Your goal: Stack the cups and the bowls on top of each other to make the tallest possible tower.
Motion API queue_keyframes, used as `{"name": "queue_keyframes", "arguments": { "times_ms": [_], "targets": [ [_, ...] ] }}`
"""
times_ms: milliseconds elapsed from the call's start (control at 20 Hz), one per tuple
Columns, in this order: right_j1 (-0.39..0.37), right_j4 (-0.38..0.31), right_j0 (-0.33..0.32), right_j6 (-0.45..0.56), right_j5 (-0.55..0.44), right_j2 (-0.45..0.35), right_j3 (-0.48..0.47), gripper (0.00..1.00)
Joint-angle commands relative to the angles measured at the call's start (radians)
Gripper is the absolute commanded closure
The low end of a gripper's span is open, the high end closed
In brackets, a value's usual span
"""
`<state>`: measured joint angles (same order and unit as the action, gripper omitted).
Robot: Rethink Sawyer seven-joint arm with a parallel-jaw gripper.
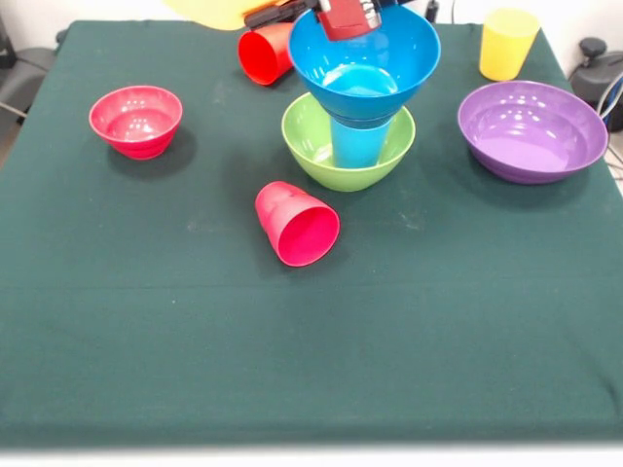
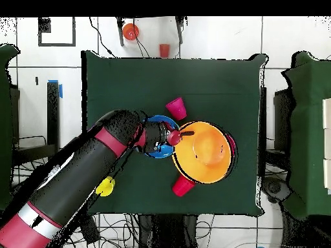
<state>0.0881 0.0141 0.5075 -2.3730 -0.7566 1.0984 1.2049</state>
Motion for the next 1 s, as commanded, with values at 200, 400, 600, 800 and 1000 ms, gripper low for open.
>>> {"name": "queue_keyframes", "arguments": {
  "times_ms": [200,400,600,800,1000],
  "targets": [
    [-0.043,0.059,-0.001,-0.157,-0.063,-0.132,-0.008,1.0],
    [-0.043,0.067,-0.006,-0.168,-0.047,-0.14,-0.008,1.0],
    [-0.051,0.081,-0.006,-0.178,-0.033,-0.152,0.003,1.0],
    [-0.064,0.103,-0.006,-0.187,-0.027,-0.168,0.014,1.0],
    [-0.07,0.126,-0.008,-0.19,-0.018,-0.177,0.015,1.0]
  ]
}}
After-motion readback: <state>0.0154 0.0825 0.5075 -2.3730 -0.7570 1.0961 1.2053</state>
